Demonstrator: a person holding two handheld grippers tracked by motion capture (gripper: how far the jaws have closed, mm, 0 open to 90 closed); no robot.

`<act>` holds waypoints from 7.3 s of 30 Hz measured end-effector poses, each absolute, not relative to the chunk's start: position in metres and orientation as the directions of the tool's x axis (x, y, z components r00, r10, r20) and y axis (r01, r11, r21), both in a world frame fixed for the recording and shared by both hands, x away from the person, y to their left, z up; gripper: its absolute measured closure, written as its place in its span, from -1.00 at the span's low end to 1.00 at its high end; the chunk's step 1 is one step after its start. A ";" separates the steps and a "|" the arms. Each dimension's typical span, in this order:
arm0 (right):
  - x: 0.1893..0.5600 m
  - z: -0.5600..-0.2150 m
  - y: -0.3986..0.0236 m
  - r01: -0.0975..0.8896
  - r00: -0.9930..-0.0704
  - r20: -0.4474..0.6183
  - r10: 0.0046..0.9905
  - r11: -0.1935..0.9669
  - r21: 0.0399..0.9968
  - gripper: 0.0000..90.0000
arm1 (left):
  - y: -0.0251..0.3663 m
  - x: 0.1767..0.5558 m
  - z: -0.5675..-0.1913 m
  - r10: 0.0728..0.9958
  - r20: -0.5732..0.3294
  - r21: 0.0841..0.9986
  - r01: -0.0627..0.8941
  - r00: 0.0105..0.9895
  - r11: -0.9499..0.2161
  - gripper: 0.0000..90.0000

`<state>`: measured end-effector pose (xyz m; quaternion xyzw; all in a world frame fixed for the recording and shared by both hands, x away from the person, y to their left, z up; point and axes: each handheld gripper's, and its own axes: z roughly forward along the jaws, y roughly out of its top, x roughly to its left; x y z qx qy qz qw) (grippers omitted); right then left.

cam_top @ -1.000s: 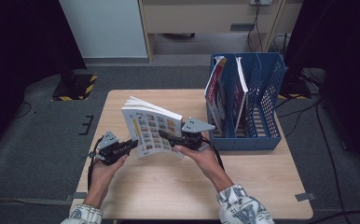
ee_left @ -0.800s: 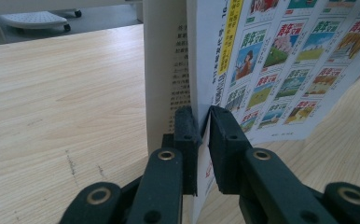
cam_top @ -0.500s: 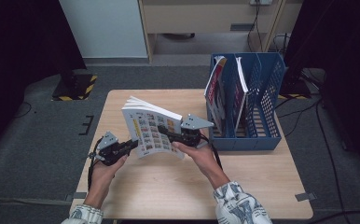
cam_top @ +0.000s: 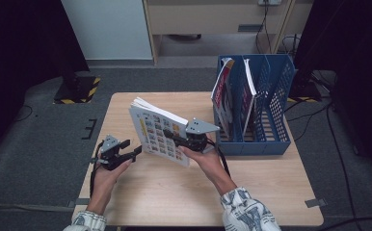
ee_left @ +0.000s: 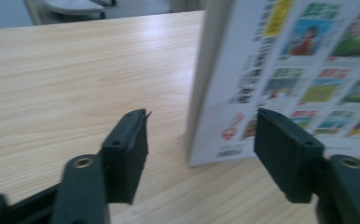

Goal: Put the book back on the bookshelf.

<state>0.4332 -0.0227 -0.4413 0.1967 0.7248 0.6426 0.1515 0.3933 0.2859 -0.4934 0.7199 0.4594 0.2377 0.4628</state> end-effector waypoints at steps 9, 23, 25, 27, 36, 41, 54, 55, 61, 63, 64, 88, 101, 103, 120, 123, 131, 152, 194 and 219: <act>0.425 -0.436 -0.022 0.111 -0.862 0.043 0.505 0.106 0.988 0.64 | 0.294 0.398 -0.498 0.908 -0.049 0.867 0.469 0.417 -0.168 -0.56; 0.416 -0.429 -0.030 0.114 -0.853 0.036 0.521 0.118 0.986 0.65 | 0.290 0.402 -0.505 0.908 -0.041 0.829 0.521 0.418 -0.202 -0.87; 0.416 -0.428 -0.030 0.113 -0.853 0.034 0.521 0.121 0.986 0.65 | 0.290 0.402 -0.505 0.908 -0.041 0.828 0.523 0.417 -0.203 -0.87; 0.416 -0.428 -0.029 0.112 -0.853 0.033 0.521 0.121 0.986 0.65 | 0.290 0.403 -0.507 0.909 -0.038 0.827 0.524 0.414 -0.204 -0.87; 0.415 -0.422 -0.033 0.118 -0.844 0.047 0.534 0.099 0.988 0.65 | 0.290 0.404 -0.510 0.914 -0.010 0.809 0.540 0.405 -0.230 -0.91; 0.415 -0.419 -0.034 0.117 -0.842 0.043 0.538 0.103 0.988 0.64 | 0.291 0.404 -0.510 0.916 -0.008 0.804 0.547 0.401 -0.232 -0.91; 0.415 -0.415 -0.040 0.121 -0.835 0.051 0.548 0.091 0.989 0.65 | 0.290 0.405 -0.514 0.919 0.027 0.784 0.562 0.394 -0.264 -0.90; 0.414 -0.415 -0.040 0.123 -0.834 0.054 0.549 0.090 0.988 0.65 | 0.291 0.405 -0.514 0.920 0.028 0.784 0.562 0.391 -0.263 -0.90; 0.414 -0.413 -0.040 0.124 -0.833 0.055 0.550 0.089 0.988 0.65 | 0.292 0.405 -0.514 0.922 0.030 0.784 0.563 0.385 -0.261 -0.90; 0.413 -0.412 -0.041 0.125 -0.834 0.058 0.549 0.086 0.988 0.65 | 0.292 0.405 -0.514 0.922 0.035 0.783 0.563 0.385 -0.265 -0.90; 0.412 -0.410 -0.041 0.127 -0.834 0.061 0.549 0.084 0.988 0.65 | 0.293 0.405 -0.514 0.922 0.038 0.782 0.563 0.386 -0.268 -0.90; 0.411 -0.389 -0.052 0.126 -0.831 0.044 0.555 0.109 0.986 0.65 | 0.290 0.405 -0.517 0.916 0.074 0.762 0.570 0.395 -0.307 -0.89; 0.398 -0.391 -0.079 0.143 -0.834 0.055 0.548 0.119 0.983 0.64 | 0.288 0.406 -0.518 0.915 0.081 0.758 0.572 0.396 -0.315 -0.89; 0.396 -0.392 -0.083 0.144 -0.833 0.054 0.550 0.122 0.982 0.65 | 0.289 0.406 -0.518 0.915 0.082 0.758 0.572 0.395 -0.314 -0.88; 0.385 -0.398 -0.112 0.163 -0.824 0.060 0.563 0.135 0.977 0.65 | 0.289 0.406 -0.518 0.915 0.082 0.759 0.571 0.394 -0.314 -0.88; 0.383 -0.399 -0.116 0.165 -0.823 0.059 0.564 0.139 0.976 0.64 | 0.289 0.406 -0.518 0.915 0.083 0.759 0.570 0.394 -0.315 -0.88; 0.381 -0.397 -0.129 0.169 -0.815 0.064 0.575 0.131 0.977 0.65 | 0.289 0.406 -0.518 0.915 0.080 0.761 0.569 0.395 -0.312 -0.88; 0.374 -0.393 -0.157 0.171 -0.808 0.049 0.586 0.155 0.973 0.64 | 0.287 0.407 -0.520 0.912 0.084 0.754 0.574 0.401 -0.321 -0.88; 0.350 -0.393 -0.234 0.210 -0.731 0.081 0.678 0.110 0.972 0.64 | 0.282 0.409 -0.524 0.901 0.093 0.734 0.582 0.423 -0.349 -0.89; 0.350 -0.352 -0.248 0.182 -0.725 0.077 0.685 0.083 0.980 0.64 | 0.282 0.409 -0.523 0.903 0.093 0.740 0.578 0.420 -0.345 -0.89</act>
